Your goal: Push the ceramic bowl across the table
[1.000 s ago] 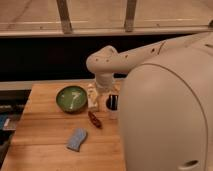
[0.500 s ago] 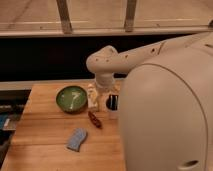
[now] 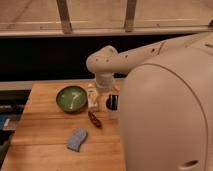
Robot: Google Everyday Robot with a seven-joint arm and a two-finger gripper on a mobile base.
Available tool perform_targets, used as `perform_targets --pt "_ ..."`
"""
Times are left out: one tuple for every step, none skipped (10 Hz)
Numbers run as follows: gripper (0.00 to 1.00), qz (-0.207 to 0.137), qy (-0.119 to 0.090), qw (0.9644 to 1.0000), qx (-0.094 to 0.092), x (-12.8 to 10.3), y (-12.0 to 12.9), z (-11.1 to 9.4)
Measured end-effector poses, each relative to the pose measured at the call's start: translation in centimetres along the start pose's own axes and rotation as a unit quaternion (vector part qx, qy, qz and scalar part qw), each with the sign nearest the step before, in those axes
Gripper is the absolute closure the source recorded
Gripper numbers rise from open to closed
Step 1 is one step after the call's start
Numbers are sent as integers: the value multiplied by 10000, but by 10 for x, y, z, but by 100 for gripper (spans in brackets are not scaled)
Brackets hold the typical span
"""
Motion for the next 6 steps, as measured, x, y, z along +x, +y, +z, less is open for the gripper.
perform_targets --pt "26 0 0 10000 0 0 0 0" --pt "34 0 0 10000 0 0 0 0" --pt "45 0 0 10000 0 0 0 0" --pt "55 0 0 10000 0 0 0 0" --pt "65 0 0 10000 0 0 0 0" --pt "75 0 0 10000 0 0 0 0"
